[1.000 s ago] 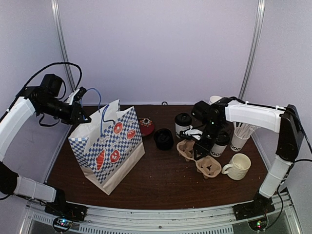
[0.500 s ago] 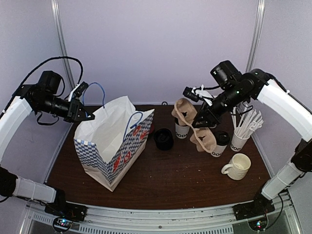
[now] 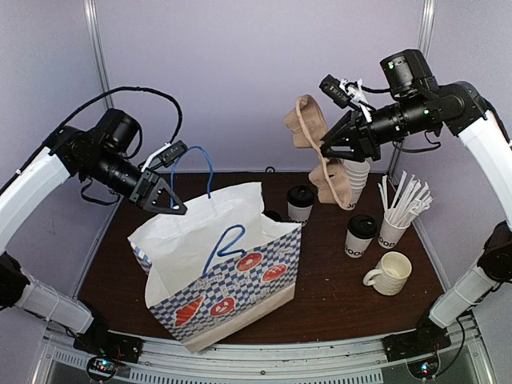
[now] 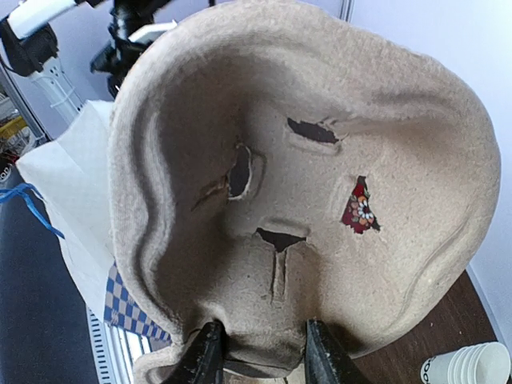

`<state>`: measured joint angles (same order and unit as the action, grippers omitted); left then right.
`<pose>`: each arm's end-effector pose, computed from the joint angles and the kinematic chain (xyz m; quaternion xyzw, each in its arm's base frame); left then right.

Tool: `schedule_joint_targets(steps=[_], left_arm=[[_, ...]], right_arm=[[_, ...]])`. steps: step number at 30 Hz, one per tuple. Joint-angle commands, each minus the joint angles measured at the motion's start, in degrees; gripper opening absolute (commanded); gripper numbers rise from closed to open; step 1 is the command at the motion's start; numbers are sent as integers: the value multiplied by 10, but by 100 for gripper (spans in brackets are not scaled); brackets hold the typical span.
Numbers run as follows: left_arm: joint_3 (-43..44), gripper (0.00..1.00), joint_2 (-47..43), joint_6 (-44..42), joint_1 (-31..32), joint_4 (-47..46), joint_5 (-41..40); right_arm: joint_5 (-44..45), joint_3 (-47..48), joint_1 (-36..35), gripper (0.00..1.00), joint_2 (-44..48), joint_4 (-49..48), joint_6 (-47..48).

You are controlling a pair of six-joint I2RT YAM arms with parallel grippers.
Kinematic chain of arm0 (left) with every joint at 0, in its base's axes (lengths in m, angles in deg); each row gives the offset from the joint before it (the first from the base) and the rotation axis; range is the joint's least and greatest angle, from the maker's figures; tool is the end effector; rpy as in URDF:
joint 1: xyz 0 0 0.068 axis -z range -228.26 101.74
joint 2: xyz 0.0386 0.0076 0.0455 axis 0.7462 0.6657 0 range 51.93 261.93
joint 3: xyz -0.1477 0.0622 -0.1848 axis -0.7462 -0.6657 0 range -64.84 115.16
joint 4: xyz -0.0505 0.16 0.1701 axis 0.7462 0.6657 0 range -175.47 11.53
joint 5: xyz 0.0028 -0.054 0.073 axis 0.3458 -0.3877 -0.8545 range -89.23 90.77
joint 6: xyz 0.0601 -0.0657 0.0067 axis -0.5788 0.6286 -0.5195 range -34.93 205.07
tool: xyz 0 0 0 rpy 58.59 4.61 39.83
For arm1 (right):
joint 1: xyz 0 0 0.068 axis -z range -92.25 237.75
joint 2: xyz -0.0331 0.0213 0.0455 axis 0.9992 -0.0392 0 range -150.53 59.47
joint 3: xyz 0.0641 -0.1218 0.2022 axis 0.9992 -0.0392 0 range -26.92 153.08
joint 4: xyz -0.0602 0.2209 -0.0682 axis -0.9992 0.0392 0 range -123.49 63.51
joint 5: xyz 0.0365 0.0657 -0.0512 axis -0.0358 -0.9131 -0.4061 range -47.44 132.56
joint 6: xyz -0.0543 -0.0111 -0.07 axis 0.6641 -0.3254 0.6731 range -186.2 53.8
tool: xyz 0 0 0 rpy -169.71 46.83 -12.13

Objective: Pack the takeout coffee

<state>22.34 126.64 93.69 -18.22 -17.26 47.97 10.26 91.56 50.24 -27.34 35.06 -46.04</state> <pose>0.1723 -0.1670 0.3403 0.2786 0.8385 -0.4504 0.1281 0.1933 0.2020 0.4300 -0.5234 0.6927 0.3107 0.3870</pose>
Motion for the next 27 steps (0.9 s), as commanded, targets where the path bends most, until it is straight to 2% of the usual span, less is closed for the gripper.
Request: schedule_joint_targets(steps=[1, 10, 18, 27], left_arm=[[37, 0, 75, -31, 39, -5, 5], [180, 0, 232, -55, 86, -6, 18], [318, 0, 351, -75, 97, 30, 44], [394, 0, 417, -81, 117, 44, 66]], right_arm=[[-74, 52, 0, 35, -16, 4, -12], [-115, 96, -29, 35, -37, 10, -3], [-91, 82, -94, 36, -61, 0, 38], [-69, 78, -116, 37, -100, -4, 85]])
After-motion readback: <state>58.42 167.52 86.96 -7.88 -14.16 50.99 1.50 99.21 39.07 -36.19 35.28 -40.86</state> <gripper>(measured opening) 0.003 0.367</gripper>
